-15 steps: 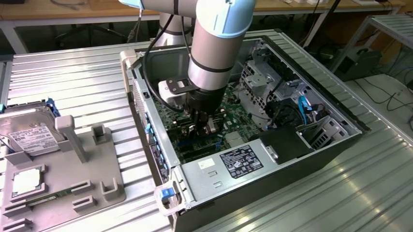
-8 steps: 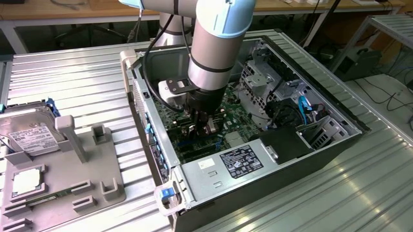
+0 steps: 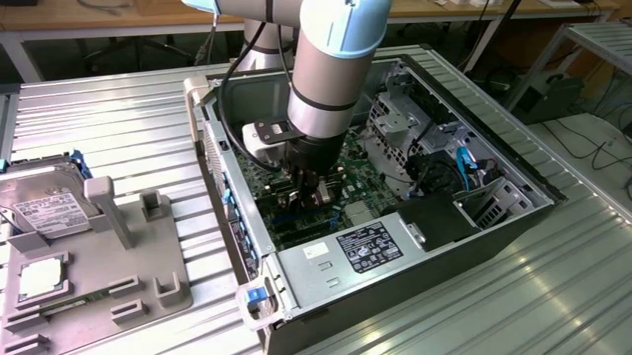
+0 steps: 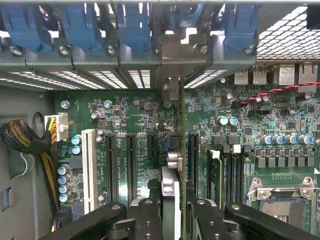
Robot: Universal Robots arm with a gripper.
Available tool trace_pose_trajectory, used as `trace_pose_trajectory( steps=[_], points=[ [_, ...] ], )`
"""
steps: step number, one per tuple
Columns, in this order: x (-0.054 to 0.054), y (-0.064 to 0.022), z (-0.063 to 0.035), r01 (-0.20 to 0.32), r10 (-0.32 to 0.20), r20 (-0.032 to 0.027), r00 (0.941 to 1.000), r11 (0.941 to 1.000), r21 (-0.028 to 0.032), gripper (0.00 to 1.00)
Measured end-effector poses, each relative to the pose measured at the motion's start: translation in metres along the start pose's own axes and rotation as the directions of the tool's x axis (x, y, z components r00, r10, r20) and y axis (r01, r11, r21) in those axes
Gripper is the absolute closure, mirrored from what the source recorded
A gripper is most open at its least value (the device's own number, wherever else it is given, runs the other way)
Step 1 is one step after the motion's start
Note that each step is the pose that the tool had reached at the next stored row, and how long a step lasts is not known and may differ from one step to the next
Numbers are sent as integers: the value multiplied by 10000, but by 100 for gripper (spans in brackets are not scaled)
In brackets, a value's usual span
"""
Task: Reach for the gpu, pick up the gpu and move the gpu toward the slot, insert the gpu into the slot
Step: 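Insert the gpu into the slot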
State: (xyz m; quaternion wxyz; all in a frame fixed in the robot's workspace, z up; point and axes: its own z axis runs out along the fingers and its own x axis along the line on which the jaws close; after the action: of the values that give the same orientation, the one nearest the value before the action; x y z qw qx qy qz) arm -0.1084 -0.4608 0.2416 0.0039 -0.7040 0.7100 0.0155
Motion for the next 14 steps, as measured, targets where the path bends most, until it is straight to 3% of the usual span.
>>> trace_pose_trajectory(
  steps=[8, 14],
  points=[
    [0, 3, 13, 0, 0, -2, 10000, 10000, -1, 72],
    [1, 8, 90, 0, 0, -9, 10000, 10000, -6, 72]
  ],
)
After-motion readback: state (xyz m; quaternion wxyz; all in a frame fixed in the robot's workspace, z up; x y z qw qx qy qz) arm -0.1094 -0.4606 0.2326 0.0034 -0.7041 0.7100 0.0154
